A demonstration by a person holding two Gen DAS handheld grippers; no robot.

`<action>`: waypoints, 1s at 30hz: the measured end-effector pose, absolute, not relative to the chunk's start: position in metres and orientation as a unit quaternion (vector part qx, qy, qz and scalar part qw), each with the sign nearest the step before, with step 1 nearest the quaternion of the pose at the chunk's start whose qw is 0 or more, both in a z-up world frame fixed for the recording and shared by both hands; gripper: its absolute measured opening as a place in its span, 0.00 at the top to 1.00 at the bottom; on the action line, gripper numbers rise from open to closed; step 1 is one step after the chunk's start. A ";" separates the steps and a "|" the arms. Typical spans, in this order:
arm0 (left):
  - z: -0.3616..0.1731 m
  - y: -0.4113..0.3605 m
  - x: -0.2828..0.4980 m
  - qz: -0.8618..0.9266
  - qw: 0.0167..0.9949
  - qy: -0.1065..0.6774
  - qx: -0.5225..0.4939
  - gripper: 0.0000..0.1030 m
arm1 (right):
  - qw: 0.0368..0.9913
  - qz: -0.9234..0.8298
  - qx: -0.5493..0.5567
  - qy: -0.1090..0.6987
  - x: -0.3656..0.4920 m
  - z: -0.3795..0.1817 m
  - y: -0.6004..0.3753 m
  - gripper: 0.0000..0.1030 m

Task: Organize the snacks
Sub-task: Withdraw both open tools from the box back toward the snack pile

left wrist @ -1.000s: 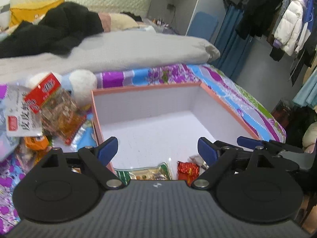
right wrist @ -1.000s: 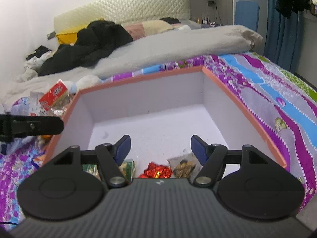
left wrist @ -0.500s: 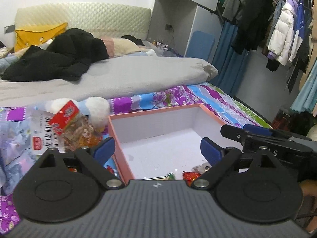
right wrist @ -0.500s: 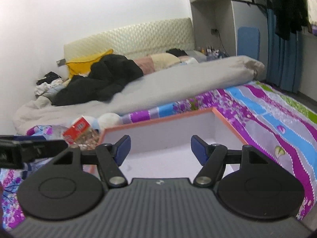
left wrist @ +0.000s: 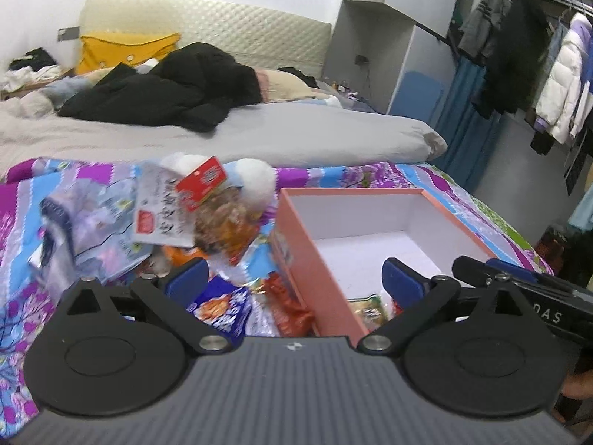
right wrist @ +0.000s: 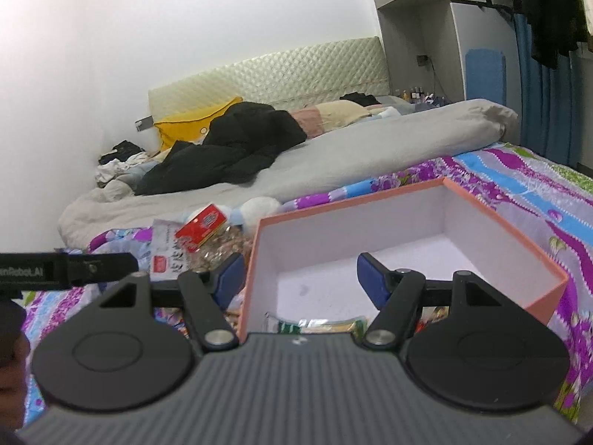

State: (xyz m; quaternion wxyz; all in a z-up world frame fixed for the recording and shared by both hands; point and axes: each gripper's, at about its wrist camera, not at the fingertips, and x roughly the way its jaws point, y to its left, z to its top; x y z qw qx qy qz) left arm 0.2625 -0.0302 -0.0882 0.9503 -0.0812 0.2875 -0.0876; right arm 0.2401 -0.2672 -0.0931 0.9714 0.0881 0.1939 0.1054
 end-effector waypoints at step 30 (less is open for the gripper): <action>-0.146 0.073 0.146 -0.014 0.949 0.288 -0.127 0.00 | 0.955 0.176 0.012 0.239 0.161 -0.156 -0.150 0.32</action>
